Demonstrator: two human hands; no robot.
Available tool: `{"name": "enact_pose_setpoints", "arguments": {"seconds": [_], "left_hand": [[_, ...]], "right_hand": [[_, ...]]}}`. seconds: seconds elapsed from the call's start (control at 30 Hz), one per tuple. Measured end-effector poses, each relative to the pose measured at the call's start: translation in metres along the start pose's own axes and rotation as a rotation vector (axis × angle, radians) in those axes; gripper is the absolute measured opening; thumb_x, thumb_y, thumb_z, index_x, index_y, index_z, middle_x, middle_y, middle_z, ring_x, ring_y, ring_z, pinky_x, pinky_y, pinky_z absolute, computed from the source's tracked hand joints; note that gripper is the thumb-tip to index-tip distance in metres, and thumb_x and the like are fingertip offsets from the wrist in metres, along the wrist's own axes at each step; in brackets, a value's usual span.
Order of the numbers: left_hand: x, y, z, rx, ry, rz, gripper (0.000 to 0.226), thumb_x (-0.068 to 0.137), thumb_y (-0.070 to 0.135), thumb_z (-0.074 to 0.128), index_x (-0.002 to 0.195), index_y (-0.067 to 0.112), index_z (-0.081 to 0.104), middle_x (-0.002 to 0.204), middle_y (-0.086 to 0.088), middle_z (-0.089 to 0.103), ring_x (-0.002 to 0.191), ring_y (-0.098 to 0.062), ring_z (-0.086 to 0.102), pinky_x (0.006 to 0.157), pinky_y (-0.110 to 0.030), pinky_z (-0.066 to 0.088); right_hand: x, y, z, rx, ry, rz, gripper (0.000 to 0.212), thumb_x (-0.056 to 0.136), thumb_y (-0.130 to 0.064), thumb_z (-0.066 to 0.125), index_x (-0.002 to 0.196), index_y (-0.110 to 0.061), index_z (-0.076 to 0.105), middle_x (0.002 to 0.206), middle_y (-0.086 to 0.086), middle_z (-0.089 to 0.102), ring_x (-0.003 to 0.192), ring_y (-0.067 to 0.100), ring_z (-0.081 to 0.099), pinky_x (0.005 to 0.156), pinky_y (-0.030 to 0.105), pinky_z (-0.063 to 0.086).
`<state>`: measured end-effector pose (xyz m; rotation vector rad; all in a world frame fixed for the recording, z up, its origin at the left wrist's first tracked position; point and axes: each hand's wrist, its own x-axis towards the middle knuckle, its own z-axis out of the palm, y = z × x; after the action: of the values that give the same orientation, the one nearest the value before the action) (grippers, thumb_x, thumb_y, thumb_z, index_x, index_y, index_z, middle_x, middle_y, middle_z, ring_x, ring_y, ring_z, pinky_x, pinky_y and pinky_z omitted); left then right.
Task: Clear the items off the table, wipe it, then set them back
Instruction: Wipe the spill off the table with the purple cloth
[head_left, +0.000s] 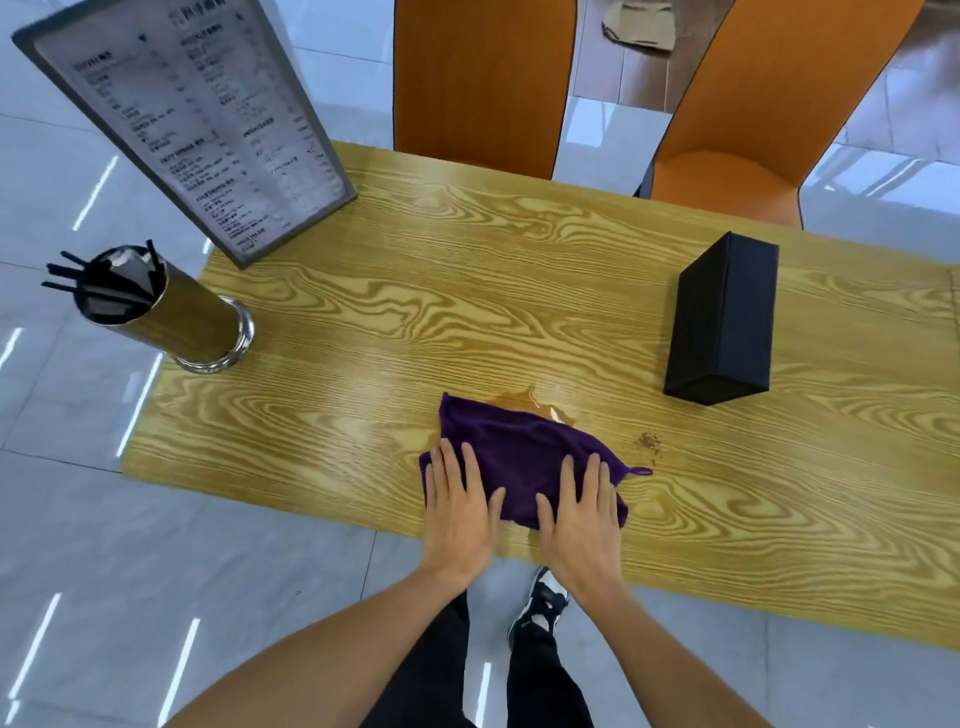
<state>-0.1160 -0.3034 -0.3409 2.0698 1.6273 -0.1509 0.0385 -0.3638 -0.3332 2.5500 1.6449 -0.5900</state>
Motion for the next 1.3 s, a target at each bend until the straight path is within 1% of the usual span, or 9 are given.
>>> {"name": "enact_pose_setpoints", "arguments": {"seconds": [0.07,0.2,0.3,0.43,0.6,0.8,0.9,1.07,1.3], "left_hand": [[0.012,-0.004,-0.002,0.035,0.015,0.067,0.075,0.105,0.05,0.023,0.158,0.002,0.005,0.164,-0.028,0.004,0.153,-0.041,0.004,0.125,-0.049,0.009],[0.043,-0.006,-0.016,0.061,-0.006,0.171,0.074,0.105,0.047,0.022,0.158,0.003,-0.006,0.165,-0.024,-0.003,0.155,-0.036,-0.003,0.125,-0.043,-0.003],[0.075,-0.004,-0.028,0.072,-0.036,0.23,0.073,0.105,0.043,0.021,0.157,0.001,-0.008,0.166,-0.021,-0.008,0.155,-0.032,-0.009,0.125,-0.041,-0.007],[0.12,-0.001,-0.043,0.103,-0.072,0.319,0.069,0.106,0.038,0.02,0.157,0.003,-0.011,0.167,-0.016,-0.013,0.154,-0.028,-0.014,0.125,-0.039,-0.008],[0.177,0.004,-0.06,0.164,-0.078,0.4,0.066,0.106,0.035,0.017,0.157,0.003,-0.01,0.167,-0.016,-0.013,0.155,-0.027,-0.013,0.126,-0.041,-0.002],[0.246,0.011,-0.081,0.196,-0.054,0.443,0.064,0.106,0.033,0.02,0.159,0.004,-0.004,0.168,-0.014,-0.008,0.155,-0.025,-0.009,0.124,-0.035,-0.008],[0.278,0.017,-0.095,0.193,-0.075,0.428,0.064,0.106,0.032,0.021,0.159,0.004,-0.005,0.168,-0.013,-0.009,0.155,-0.026,-0.009,0.125,-0.037,-0.006],[0.326,0.025,-0.111,0.204,-0.063,0.408,0.065,0.106,0.033,0.023,0.159,0.006,-0.003,0.168,-0.012,-0.007,0.155,-0.027,-0.008,0.126,-0.04,-0.004],[0.37,0.034,-0.131,0.104,-0.047,0.413,0.062,0.107,0.031,0.03,0.161,0.014,0.006,0.169,-0.009,0.0,0.156,-0.028,-0.002,0.126,-0.041,0.001]], "right_hand": [[0.01,-0.002,0.002,-0.016,-0.002,-0.007,0.072,0.103,-0.052,0.029,0.159,-0.006,0.026,0.165,0.027,0.017,0.153,0.042,0.016,0.122,0.05,0.015],[0.036,-0.005,-0.001,-0.022,-0.009,-0.045,0.074,0.104,-0.052,0.02,0.161,-0.007,0.013,0.168,0.023,0.002,0.156,0.036,0.0,0.125,0.047,0.008],[0.063,-0.009,-0.006,-0.041,-0.014,-0.092,0.071,0.105,-0.048,0.018,0.161,-0.004,0.011,0.168,0.021,0.001,0.156,0.032,-0.001,0.126,0.047,0.01],[0.105,-0.016,-0.017,-0.047,-0.02,-0.174,0.067,0.106,-0.042,0.017,0.161,-0.004,0.009,0.168,0.017,-0.002,0.156,0.028,-0.005,0.127,0.046,0.011],[0.164,-0.031,-0.037,-0.074,-0.029,-0.266,0.065,0.105,-0.038,0.018,0.161,-0.007,0.005,0.169,0.015,-0.004,0.157,0.028,-0.004,0.127,0.043,0.009],[0.233,-0.042,-0.061,-0.074,-0.045,-0.311,0.064,0.107,-0.033,0.026,0.16,-0.003,0.008,0.17,0.015,-0.004,0.157,0.028,-0.003,0.127,0.041,0.007],[0.266,-0.048,-0.073,-0.078,-0.036,-0.308,0.063,0.107,-0.033,0.028,0.16,-0.002,0.011,0.17,0.014,-0.003,0.157,0.028,-0.002,0.127,0.042,0.008],[0.312,-0.056,-0.091,-0.058,-0.045,-0.283,0.062,0.108,-0.035,0.026,0.161,-0.008,0.011,0.17,0.012,-0.006,0.157,0.027,-0.006,0.126,0.041,0.003],[0.352,-0.064,-0.109,0.02,-0.014,-0.243,0.059,0.108,-0.033,0.033,0.161,-0.013,0.018,0.171,0.01,0.001,0.157,0.026,-0.001,0.126,0.043,0.005]]}}
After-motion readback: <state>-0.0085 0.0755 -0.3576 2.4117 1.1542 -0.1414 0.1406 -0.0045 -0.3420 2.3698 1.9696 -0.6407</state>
